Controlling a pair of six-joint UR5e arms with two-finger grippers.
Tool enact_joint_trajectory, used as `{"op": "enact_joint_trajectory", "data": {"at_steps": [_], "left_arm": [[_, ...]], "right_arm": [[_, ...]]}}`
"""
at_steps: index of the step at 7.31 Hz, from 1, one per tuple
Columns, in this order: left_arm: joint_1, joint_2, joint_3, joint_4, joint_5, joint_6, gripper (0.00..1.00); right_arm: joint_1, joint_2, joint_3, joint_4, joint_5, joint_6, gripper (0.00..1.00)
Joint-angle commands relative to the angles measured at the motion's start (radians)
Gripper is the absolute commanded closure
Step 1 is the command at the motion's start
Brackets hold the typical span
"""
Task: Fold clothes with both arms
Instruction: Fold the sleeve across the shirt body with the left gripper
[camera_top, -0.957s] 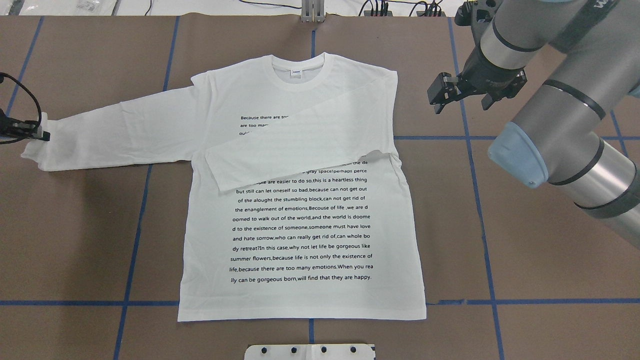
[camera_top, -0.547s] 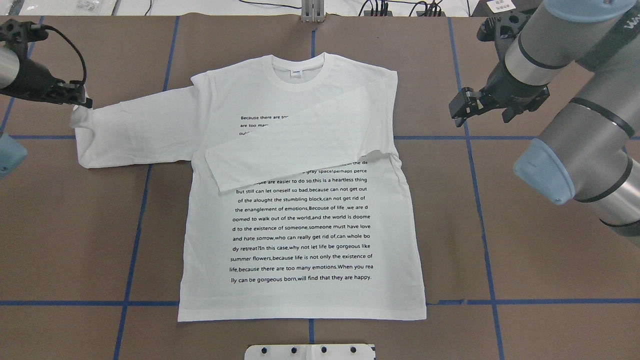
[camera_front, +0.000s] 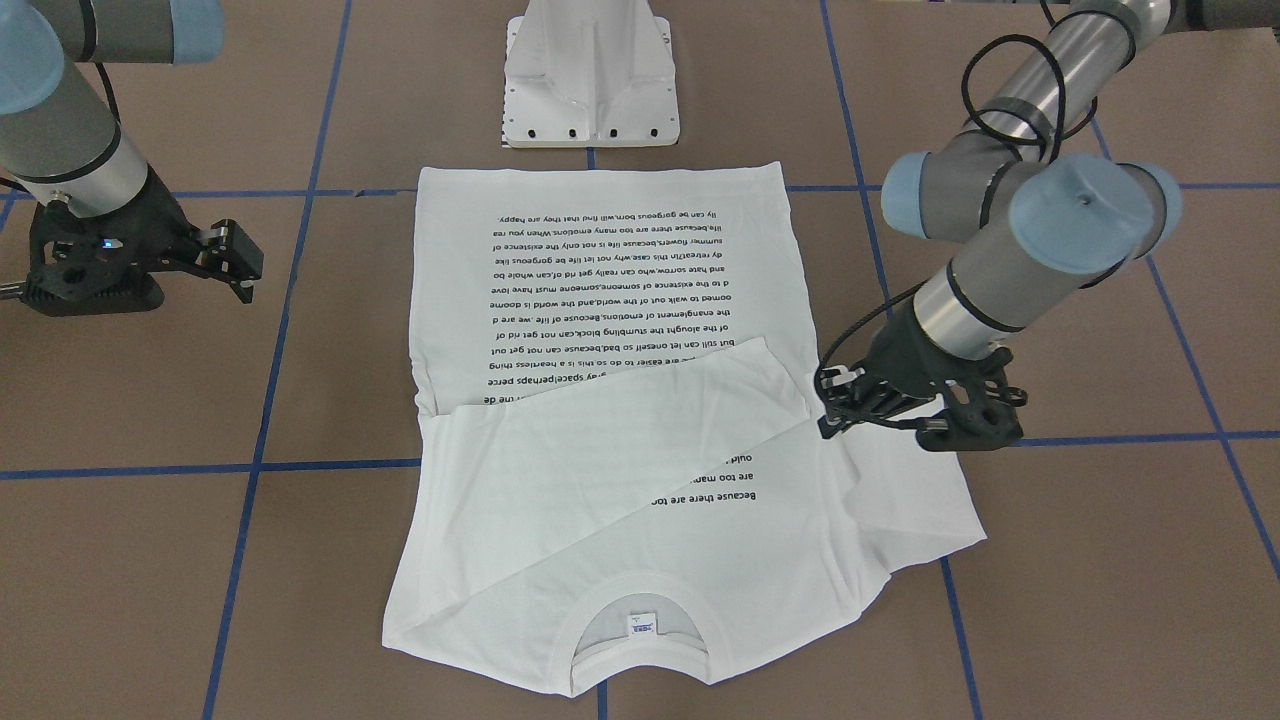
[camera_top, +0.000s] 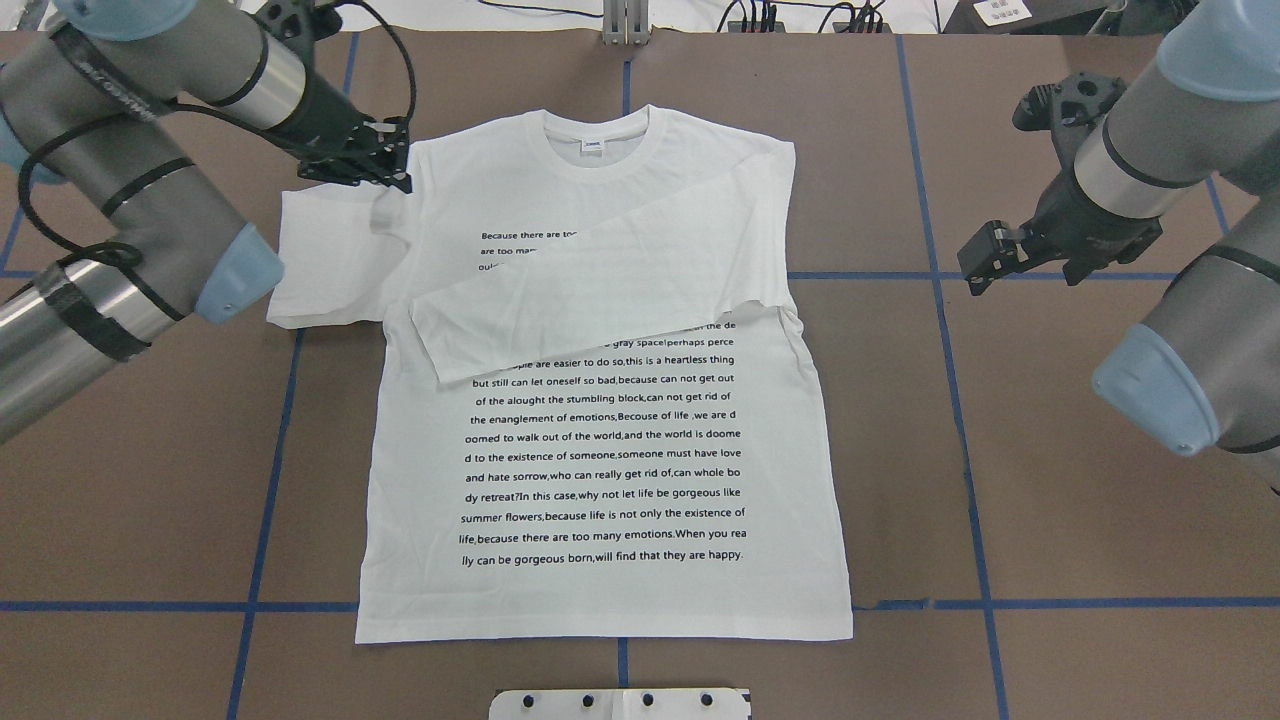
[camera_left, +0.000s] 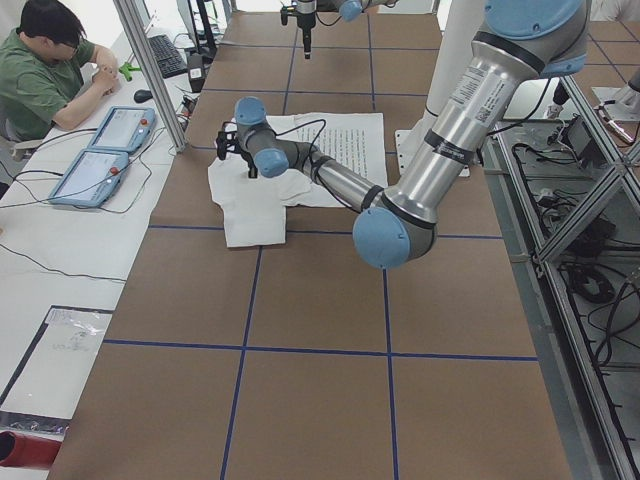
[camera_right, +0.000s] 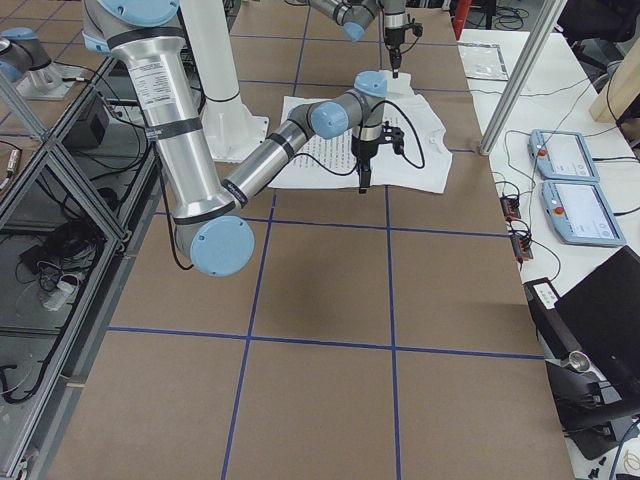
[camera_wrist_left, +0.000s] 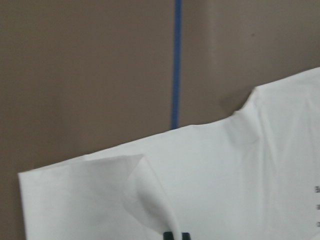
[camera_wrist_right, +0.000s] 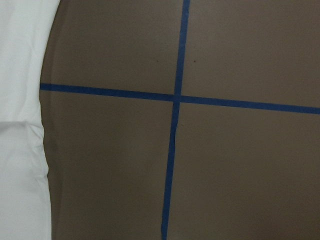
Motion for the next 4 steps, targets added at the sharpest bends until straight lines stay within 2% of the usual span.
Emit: {"op": "enact_joint_trajectory", "data": {"at_steps": [1, 2, 4], "left_arm": [[0.032, -0.261, 0.157, 0.009, -0.009, -0.109, 1.0], [0.052, -0.303, 0.156, 0.009, -0.01, -0.166, 1.0], [0.133, -0.313, 0.078, 0.009, -0.01, -0.266, 1.0]], "right_arm": [[0.0, -0.069, 0.024, 0.001, 0.006, -0.035, 0.0], [0.0, -0.072, 0.022, 0.001, 0.005, -0.035, 0.0], [0.0, -0.072, 0.021, 0.001, 0.005, -0.035, 0.0]]}}
